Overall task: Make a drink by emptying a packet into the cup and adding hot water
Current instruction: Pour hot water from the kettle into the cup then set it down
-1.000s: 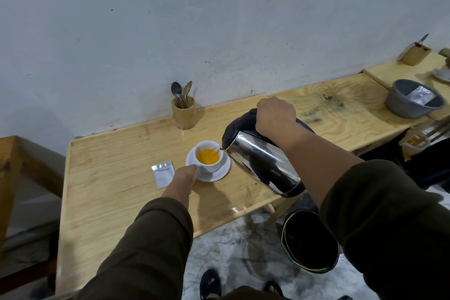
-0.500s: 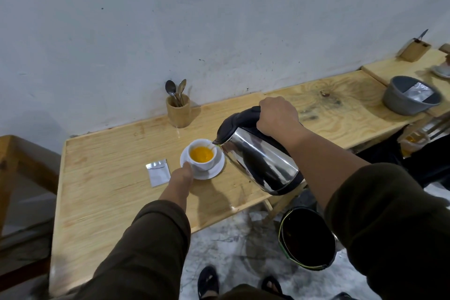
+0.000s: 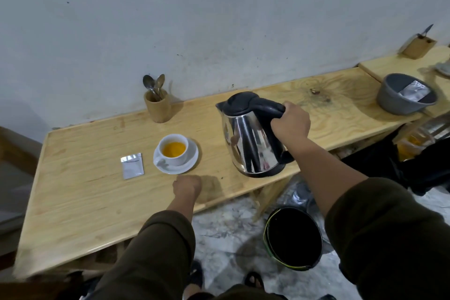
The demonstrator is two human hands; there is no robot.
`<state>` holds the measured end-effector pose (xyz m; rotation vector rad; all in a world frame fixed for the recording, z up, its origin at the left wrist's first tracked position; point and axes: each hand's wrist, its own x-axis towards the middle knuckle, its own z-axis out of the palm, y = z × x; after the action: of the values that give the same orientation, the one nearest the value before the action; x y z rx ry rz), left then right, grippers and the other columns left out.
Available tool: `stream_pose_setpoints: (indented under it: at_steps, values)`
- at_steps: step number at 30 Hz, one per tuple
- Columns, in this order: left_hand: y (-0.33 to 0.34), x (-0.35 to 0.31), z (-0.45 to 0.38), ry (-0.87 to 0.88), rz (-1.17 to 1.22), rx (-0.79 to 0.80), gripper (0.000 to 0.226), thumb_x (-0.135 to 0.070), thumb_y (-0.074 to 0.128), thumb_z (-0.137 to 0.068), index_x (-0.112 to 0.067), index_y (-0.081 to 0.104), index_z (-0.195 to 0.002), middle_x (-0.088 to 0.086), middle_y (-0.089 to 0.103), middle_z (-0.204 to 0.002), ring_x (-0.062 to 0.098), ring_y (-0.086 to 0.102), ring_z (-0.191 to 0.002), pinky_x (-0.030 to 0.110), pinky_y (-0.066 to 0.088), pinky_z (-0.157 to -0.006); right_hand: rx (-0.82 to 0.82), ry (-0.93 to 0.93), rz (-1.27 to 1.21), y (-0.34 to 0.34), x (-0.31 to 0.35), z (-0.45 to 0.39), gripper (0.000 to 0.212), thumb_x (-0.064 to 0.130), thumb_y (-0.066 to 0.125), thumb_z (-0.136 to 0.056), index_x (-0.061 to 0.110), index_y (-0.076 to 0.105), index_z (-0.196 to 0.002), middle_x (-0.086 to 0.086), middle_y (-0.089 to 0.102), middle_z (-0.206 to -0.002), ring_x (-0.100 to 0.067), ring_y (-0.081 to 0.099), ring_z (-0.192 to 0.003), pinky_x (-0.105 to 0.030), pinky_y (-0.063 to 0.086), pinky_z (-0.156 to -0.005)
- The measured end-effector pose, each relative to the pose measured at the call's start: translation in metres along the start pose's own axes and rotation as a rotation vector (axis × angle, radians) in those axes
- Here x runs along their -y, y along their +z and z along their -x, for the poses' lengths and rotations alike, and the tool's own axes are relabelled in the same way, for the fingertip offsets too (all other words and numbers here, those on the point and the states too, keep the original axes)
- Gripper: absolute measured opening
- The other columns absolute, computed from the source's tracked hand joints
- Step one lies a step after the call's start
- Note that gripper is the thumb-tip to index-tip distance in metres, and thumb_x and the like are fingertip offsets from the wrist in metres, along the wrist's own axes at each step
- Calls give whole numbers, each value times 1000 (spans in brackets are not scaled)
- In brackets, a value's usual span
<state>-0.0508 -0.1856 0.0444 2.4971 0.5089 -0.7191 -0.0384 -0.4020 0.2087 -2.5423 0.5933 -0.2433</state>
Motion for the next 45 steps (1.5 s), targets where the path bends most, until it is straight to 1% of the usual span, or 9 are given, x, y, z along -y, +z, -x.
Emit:
stream_pose_setpoints:
  at_steps: [7, 10, 14, 17, 23, 28, 36, 40, 45]
  values:
    - [43, -45, 19, 148, -177, 87, 45, -21, 33, -98, -2, 46, -137, 17, 44, -145, 33, 43, -132, 36, 35, -112, -134, 213, -331, 0, -54, -1, 25, -3, 50, -76, 7, 59, -97, -7, 59, -86, -25, 54, -78, -30, 46, -71]
    - [63, -47, 14, 107, -197, 100, 53, -27, 41, -93, -5, 38, -141, 18, 29, -150, 36, 29, -138, 42, 29, -115, -154, 269, -394, 2, -69, -3, 23, -2, 52, -76, 8, 60, -96, -7, 61, -85, -25, 54, -76, -30, 46, -70]
    - [72, -51, 14, 78, -273, 159, 64, -32, 37, -96, -5, 15, -150, 19, 5, -157, 42, 6, -145, 48, 17, -120, -153, 270, -418, 4, -80, -7, 19, -1, 53, -78, 9, 60, -94, -5, 58, -83, -23, 52, -74, -27, 40, -68]
    - [72, -54, 16, 63, -273, 169, 66, -30, 37, -97, -4, 9, -151, 19, -3, -158, 43, -2, -147, 46, 12, -121, -130, 262, -433, 5, -86, -9, 18, -1, 53, -79, 8, 59, -93, -5, 56, -81, -23, 51, -73, -27, 38, -67]
    - [76, -52, 8, 90, -367, 161, 66, -27, 32, -97, 1, 5, -151, 25, -2, -158, 42, -5, -147, 47, 0, -122, -95, 218, -418, 15, -95, -8, 16, -3, 54, -76, 13, 50, -79, -7, 56, -76, -26, 51, -70, -29, 38, -63]
    - [75, -56, 10, 116, -405, 145, 64, -25, 33, -97, 2, 8, -150, 23, 5, -158, 40, -3, -147, 48, 2, -122, -90, 225, -446, 15, -99, -8, 16, -2, 54, -76, 7, 59, -88, -7, 57, -77, -26, 53, -71, -30, 41, -63]
    - [71, -55, 19, 167, -438, 133, 60, -24, 33, -99, 0, 12, -150, 17, 10, -158, 38, 0, -148, 46, 4, -123, -57, 225, -457, 14, -99, -8, 12, 0, 55, -79, 11, 52, -81, -7, 58, -80, -25, 52, -73, -29, 39, -64]
    - [70, -53, 19, 187, -459, 144, 56, -23, 31, -99, -1, 17, -149, 15, 13, -158, 37, 3, -147, 46, 5, -122, -46, 202, -457, 13, -99, -5, 13, 2, 57, -80, 6, 57, -92, -6, 56, -83, -23, 50, -76, -27, 38, -67]
    - [64, -49, 20, 158, -422, 159, 48, -21, 30, -99, -5, 36, -144, 17, 18, -156, 41, 14, -142, 49, 15, -120, -55, 191, -494, 14, -100, 1, 23, 6, 61, -79, 8, 54, -101, -12, 59, -104, -27, 56, -94, -30, 41, -73]
